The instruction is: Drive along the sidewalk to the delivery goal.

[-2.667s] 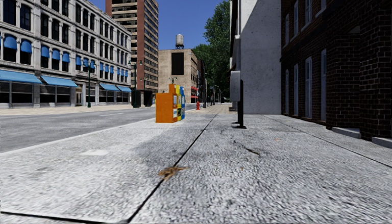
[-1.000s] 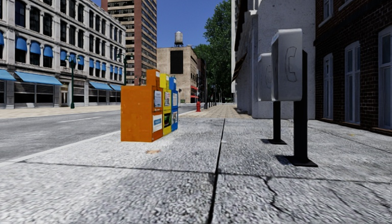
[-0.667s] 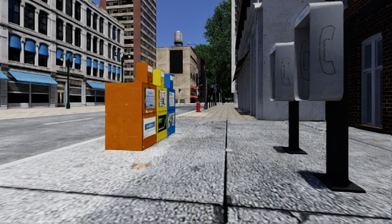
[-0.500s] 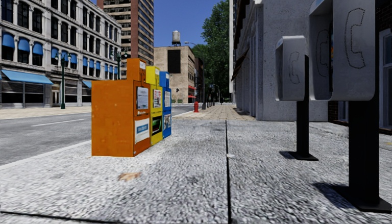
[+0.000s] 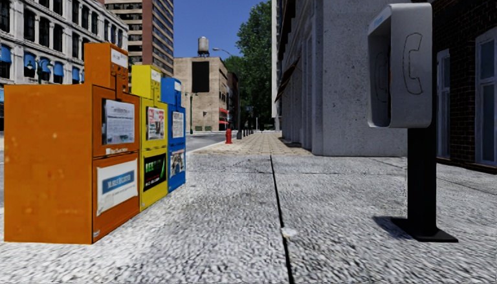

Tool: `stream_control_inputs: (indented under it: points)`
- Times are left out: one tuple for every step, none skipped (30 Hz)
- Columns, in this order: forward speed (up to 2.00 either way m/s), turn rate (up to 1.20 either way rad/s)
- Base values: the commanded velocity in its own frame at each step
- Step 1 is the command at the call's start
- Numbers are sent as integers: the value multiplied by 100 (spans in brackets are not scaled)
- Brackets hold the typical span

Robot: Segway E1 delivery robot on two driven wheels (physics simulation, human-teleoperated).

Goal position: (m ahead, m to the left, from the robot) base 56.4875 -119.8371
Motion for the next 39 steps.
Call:
stream_control_inputs:
  points:
    - [200, -31]
    - [200, -31]
    - [200, -31]
    - [200, -31]
    - [200, -31]
    - [200, -31]
    - [200, -31]
    - [200, -31]
    - [200, -31]
    - [200, -31]
    - [200, -23]
    - [200, 0]
    - [200, 0]
    - [200, 0]
    - [200, 0]
    - [200, 0]
    - [200, 0]
    - [200, 0]
    - [200, 0]
    - [200, 0]
    - [200, 0]
    - [200, 0]
    - [200, 0]
    - [200, 0]
    - [200, 0]
    - [200, 0]
    - [200, 0]
    - [200, 0]
    - [200, 0]
    - [200, 0]
    - [200, 0]
    - [200, 0]
    - [200, 0]
    - [200, 0]
    - [200, 0]
    - [200, 0]
    - [200, 0]
    - [200, 0]
    - [200, 0]
